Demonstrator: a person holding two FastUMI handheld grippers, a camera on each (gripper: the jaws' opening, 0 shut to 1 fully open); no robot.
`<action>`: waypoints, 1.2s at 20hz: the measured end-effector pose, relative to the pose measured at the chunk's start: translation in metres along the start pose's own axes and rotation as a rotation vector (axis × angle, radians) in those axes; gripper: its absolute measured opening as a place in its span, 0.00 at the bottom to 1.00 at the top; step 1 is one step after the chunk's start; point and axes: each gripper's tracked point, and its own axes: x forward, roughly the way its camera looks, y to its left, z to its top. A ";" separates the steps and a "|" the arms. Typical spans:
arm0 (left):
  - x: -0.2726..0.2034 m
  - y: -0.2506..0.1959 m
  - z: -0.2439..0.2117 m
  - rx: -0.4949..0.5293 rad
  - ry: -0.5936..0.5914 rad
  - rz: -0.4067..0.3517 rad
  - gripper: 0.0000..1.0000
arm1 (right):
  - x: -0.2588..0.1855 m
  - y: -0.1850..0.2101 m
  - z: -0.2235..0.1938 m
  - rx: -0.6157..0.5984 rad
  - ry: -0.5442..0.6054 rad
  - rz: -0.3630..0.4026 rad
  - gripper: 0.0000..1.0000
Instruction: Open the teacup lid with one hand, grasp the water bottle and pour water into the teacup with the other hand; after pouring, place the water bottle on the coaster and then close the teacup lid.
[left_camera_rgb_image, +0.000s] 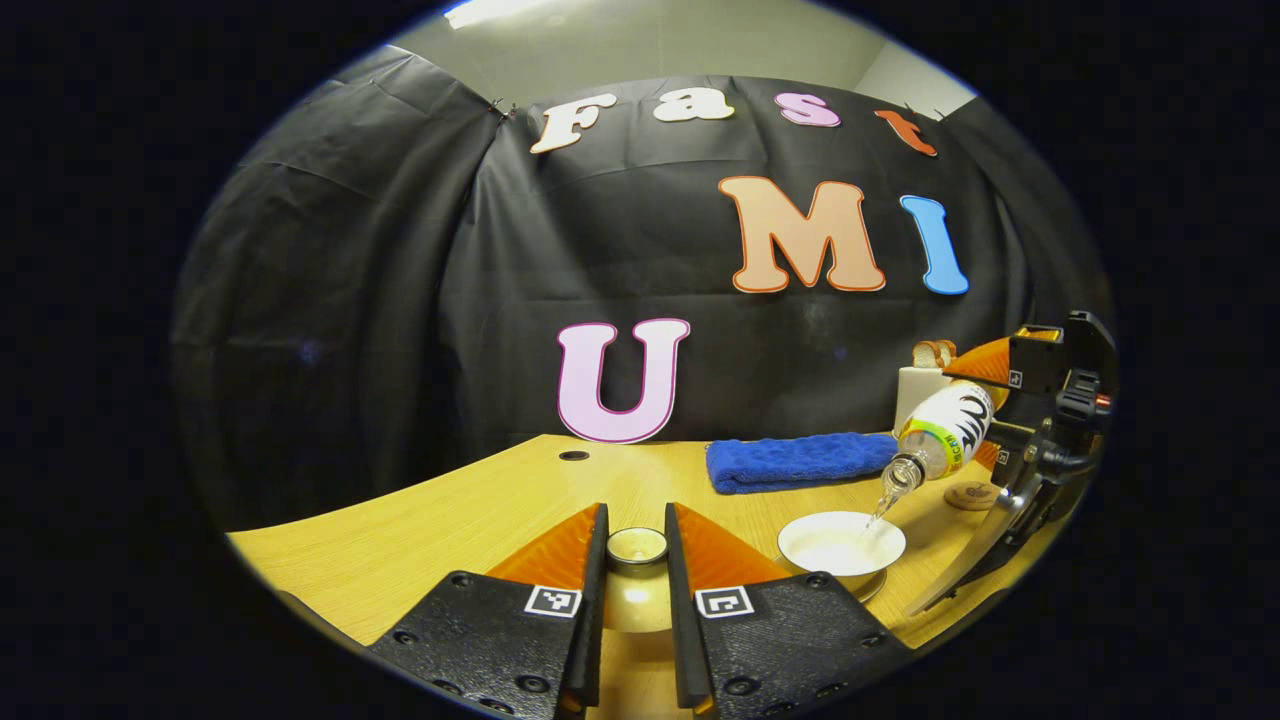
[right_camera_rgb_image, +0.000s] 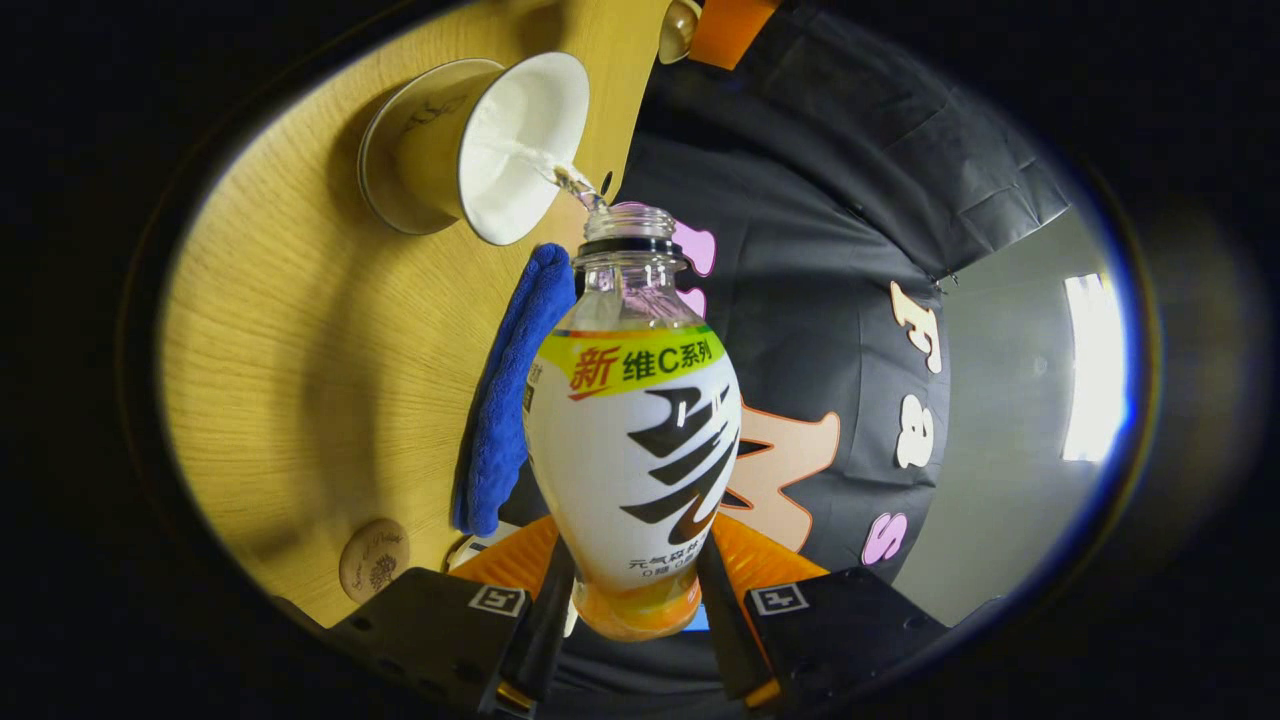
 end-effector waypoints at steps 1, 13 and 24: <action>-0.001 -0.001 0.000 0.000 0.000 0.000 0.27 | 0.000 0.002 0.000 0.013 -0.001 0.013 0.65; 0.000 -0.001 0.000 0.003 0.000 0.000 0.27 | -0.025 0.049 0.013 0.716 0.044 0.383 0.66; 0.000 -0.001 0.001 0.002 -0.001 0.000 0.27 | 0.005 0.006 -0.064 1.457 0.109 0.329 0.67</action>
